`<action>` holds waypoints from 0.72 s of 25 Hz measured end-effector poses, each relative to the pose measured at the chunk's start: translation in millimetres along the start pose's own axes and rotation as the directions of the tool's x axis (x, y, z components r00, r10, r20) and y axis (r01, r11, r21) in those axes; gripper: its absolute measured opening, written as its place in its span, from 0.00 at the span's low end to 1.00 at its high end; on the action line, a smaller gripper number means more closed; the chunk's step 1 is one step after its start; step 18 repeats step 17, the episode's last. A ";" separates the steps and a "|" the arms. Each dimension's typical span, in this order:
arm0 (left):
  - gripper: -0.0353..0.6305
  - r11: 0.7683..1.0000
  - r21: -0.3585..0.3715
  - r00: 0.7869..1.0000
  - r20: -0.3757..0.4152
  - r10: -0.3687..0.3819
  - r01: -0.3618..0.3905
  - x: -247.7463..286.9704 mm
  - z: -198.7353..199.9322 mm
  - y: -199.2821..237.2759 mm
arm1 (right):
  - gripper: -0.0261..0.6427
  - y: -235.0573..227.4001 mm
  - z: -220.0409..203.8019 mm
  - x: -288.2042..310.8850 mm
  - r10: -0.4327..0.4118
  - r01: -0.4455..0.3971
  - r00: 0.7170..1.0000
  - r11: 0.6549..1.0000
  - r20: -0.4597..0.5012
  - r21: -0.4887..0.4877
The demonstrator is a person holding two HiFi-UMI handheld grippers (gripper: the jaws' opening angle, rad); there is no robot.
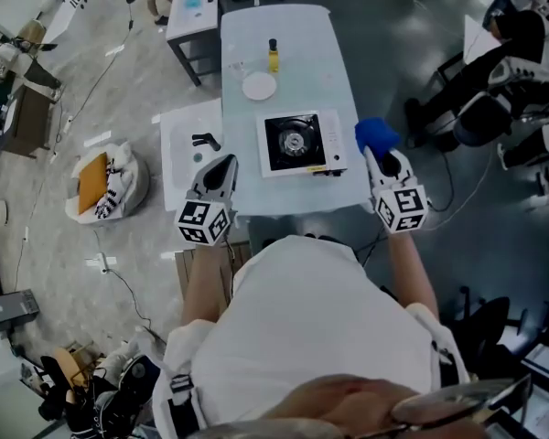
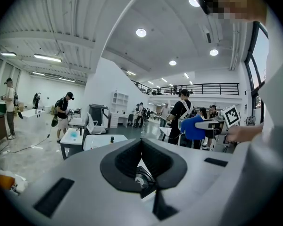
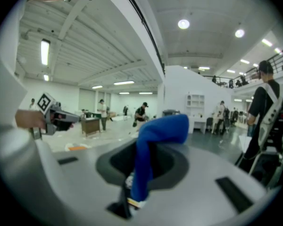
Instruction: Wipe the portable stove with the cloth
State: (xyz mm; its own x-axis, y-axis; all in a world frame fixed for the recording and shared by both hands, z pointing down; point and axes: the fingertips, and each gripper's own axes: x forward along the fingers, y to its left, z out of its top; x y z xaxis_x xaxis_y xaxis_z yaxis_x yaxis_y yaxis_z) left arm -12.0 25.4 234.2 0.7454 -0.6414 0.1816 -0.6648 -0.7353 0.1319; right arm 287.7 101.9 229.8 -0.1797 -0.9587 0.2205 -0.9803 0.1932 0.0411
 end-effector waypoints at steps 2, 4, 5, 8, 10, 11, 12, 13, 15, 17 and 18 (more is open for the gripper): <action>0.10 1.000 -0.002 1.000 0.000 0.001 -0.001 0.0 -0.7 -1.1 | 0.15 0.7 -0.2 -1.0 0.003 -0.003 1.000 1.000 0.002 -0.001; 0.10 1.000 -0.004 1.000 -0.001 0.001 -0.001 0.6 -0.7 -2.1 | 0.15 1.2 0.0 -1.6 0.005 -0.005 1.000 1.000 0.003 -0.004; 0.10 1.000 -0.004 1.000 -0.003 0.001 -0.001 0.9 -0.6 -2.4 | 0.15 1.6 0.1 -1.9 0.006 -0.006 1.000 1.000 0.002 -0.006; 0.10 1.000 -0.004 1.000 -0.007 0.001 -0.001 1.1 -1.3 -3.7 | 0.15 4.0 1.6 -3.1 0.011 -0.011 1.000 1.000 0.002 -0.009; 0.10 1.000 -0.004 1.000 -0.005 -0.001 0.001 1.1 -2.1 -5.2 | 0.15 4.9 1.3 -4.1 0.014 -0.014 1.000 1.000 0.002 -0.009; 0.10 1.000 -0.004 1.000 -0.004 -0.001 0.001 1.0 -2.3 -6.0 | 0.15 5.0 0.5 -4.7 0.015 -0.015 1.000 1.000 0.001 -0.010; 0.10 1.000 -0.004 1.000 -0.003 -0.002 0.002 1.0 -2.1 -6.8 | 0.15 4.9 0.0 -5.2 0.016 -0.016 1.000 1.000 0.000 -0.010; 0.10 1.000 -0.004 1.000 -0.002 -0.004 0.004 1.0 -1.6 -7.5 | 0.15 5.0 0.0 -5.8 0.017 -0.017 1.000 1.000 -0.002 -0.010; 0.10 1.000 -0.005 1.000 0.000 -0.006 0.006 0.6 -0.2 -8.7 | 0.15 5.5 0.9 -7.5 0.016 -0.016 1.000 1.000 -0.004 -0.010; 0.10 1.000 -0.004 1.000 0.002 -0.009 0.009 0.0 0.8 -9.8 | 0.15 5.9 1.0 -9.1 0.016 -0.016 1.000 1.000 -0.004 -0.009; 0.10 1.000 -0.004 1.000 0.002 -0.009 0.009 0.0 0.8 -9.8 | 0.15 5.9 1.0 -9.1 0.016 -0.016 1.000 1.000 -0.004 -0.009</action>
